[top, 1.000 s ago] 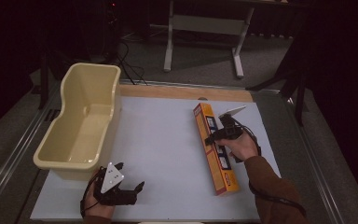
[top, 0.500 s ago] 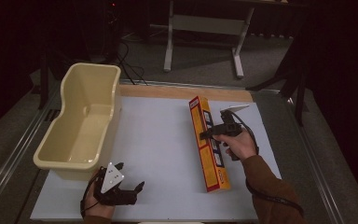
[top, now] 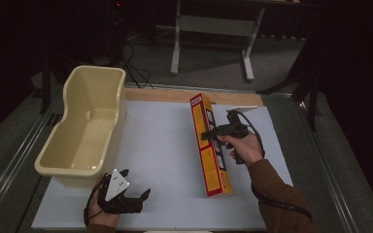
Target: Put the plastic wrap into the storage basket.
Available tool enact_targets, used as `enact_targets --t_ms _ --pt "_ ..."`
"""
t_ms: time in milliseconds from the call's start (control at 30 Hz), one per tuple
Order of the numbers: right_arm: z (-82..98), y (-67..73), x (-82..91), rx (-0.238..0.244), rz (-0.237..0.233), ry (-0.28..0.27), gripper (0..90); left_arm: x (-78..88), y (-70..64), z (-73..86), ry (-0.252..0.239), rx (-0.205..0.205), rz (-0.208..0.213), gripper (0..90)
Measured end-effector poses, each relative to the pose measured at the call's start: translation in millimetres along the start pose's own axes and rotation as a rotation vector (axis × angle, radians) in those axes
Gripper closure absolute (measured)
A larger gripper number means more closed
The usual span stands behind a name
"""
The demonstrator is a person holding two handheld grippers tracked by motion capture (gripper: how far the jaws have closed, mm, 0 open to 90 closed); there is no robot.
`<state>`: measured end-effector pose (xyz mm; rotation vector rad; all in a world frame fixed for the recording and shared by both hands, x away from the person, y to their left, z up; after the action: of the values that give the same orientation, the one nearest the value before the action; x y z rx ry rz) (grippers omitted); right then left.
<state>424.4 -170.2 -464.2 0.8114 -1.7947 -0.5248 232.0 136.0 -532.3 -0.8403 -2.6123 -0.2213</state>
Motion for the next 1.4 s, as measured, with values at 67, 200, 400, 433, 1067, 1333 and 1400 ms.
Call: enact_targets --t_ms 67,200,400,433,1067,1333,1400 --pt "-0.9 6.7 -2.1 0.000 -0.021 -0.009 38.5 0.1 -0.1 0.0 -0.001 0.000 -0.001 5.0" --pt "-1.6 15.2 -5.8 0.001 -0.048 -0.009 38.5 0.1 -0.2 -0.1 -0.001 -0.002 -0.001 5.0" --pt "-2.7 28.3 -13.2 0.003 -0.086 0.001 38.5 0.0 -0.5 -0.2 -0.001 -0.004 0.001 5.1" --pt "-3.0 30.8 -14.7 0.004 -0.090 -0.001 38.5 -0.2 -0.7 -0.2 0.000 -0.004 0.001 5.1" --pt "-12.1 71.1 -30.3 0.025 -0.161 -0.009 38.6 -0.2 -1.2 -0.4 -0.003 -0.009 0.002 5.3" --pt "-15.6 80.7 -33.0 0.025 -0.178 -0.023 38.6 -0.6 -1.7 -0.4 -0.001 -0.011 0.003 5.3" --pt "-16.6 82.8 -34.5 0.021 -0.185 -0.028 38.6 -0.7 -1.9 -0.5 -0.002 -0.011 0.003 5.3"
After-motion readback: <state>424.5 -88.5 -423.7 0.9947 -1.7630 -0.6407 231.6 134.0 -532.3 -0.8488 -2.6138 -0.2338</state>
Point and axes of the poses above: each handheld gripper's, and its own axes: x roughly backward along the jaws, z roughly out of its underside, y roughly to its left, the point moved 4 cm from there along -x, roughly forward along the jaws, and after that the axes turned 6 degrees about -y, right-handed, at the moved point
